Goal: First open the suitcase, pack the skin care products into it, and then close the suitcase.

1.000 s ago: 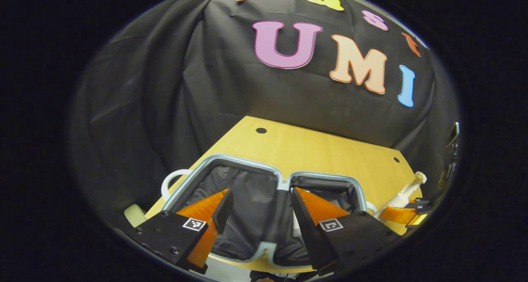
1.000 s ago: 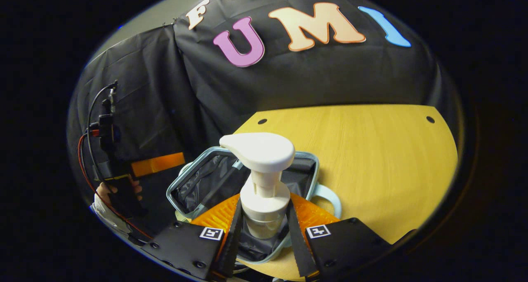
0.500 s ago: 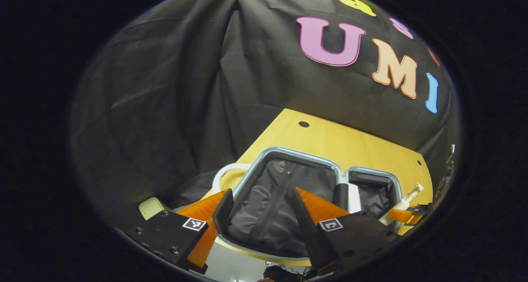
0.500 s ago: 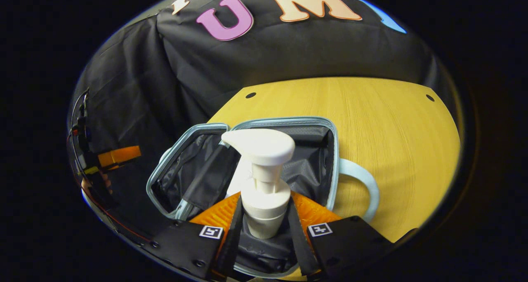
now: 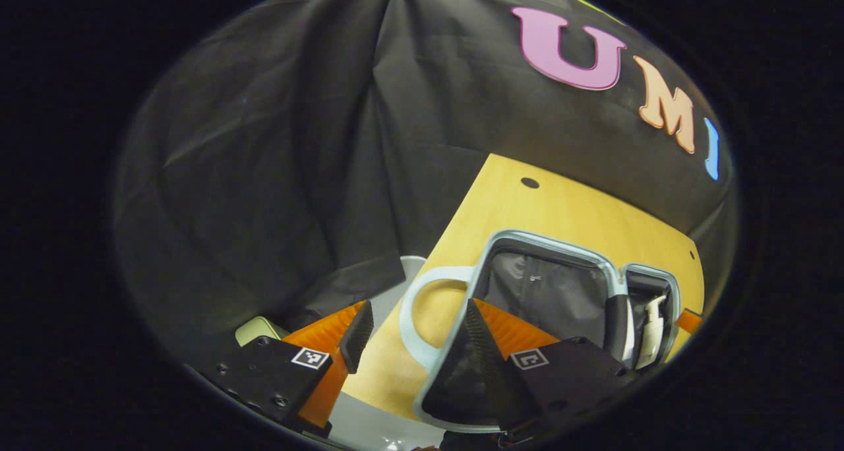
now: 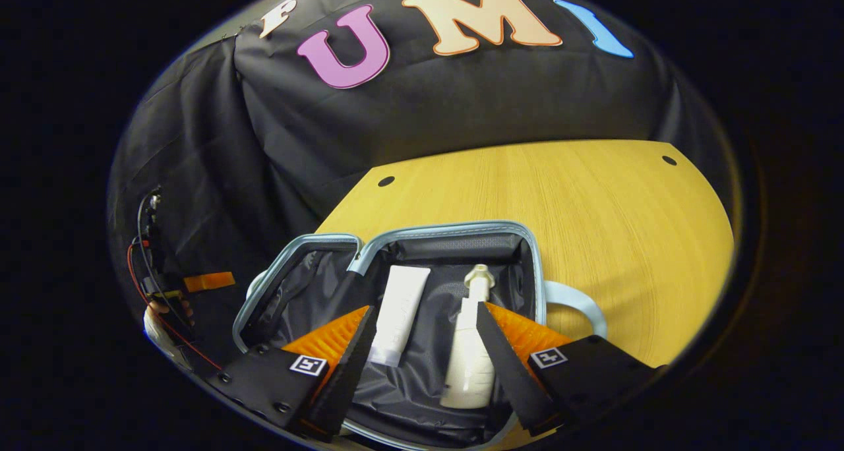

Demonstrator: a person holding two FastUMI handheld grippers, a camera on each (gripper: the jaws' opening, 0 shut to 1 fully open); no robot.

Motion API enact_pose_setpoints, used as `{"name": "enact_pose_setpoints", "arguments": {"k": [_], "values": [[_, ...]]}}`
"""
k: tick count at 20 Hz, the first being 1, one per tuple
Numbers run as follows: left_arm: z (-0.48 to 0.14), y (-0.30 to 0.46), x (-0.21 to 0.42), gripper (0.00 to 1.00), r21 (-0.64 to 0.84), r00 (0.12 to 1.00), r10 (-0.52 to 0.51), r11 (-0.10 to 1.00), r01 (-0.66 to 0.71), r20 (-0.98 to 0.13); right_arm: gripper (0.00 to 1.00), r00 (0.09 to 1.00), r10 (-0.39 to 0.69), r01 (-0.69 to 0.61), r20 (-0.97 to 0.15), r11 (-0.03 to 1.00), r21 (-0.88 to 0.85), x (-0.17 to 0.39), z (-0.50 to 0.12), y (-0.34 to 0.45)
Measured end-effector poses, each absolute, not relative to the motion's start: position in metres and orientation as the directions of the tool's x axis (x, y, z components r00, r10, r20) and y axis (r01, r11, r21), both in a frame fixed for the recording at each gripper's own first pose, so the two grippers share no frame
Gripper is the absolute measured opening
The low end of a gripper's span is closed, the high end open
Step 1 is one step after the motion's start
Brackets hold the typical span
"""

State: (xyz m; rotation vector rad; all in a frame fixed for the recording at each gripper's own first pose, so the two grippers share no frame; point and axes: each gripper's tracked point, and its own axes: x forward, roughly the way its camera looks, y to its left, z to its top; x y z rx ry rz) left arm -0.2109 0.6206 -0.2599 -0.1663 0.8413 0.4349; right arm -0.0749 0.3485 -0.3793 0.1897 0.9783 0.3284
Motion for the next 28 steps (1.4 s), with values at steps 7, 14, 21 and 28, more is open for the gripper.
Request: {"name": "enact_pose_setpoints", "arguments": {"k": [7,14,21,28], "values": [[-0.337,0.648,-0.198,0.82,-0.001,0.454,0.211,0.906,-0.423,-0.866,0.96,0.573,0.302,-0.136,-0.762,0.952,0.275,-0.061,-0.357,0.336],[-0.36,0.637,-0.196,0.12,-0.082,0.407,0.105,0.906,-0.416,-0.907,0.96,0.581,0.296,-0.137,-0.758,0.954,0.268,-0.058,-0.353,0.336],[-0.293,0.625,-0.184,0.04,0.007,0.485,0.179,0.942,-0.335,-0.856,0.96,0.599,0.351,-0.186,-0.72,0.935,0.301,-0.058,-0.334,0.335],[-0.189,0.575,-0.173,0.03,-0.01,0.606,0.168,0.96,-0.28,-0.778,0.96,0.648,0.386,-0.263,-0.656,0.922,0.283,-0.052,-0.306,0.311]]}}
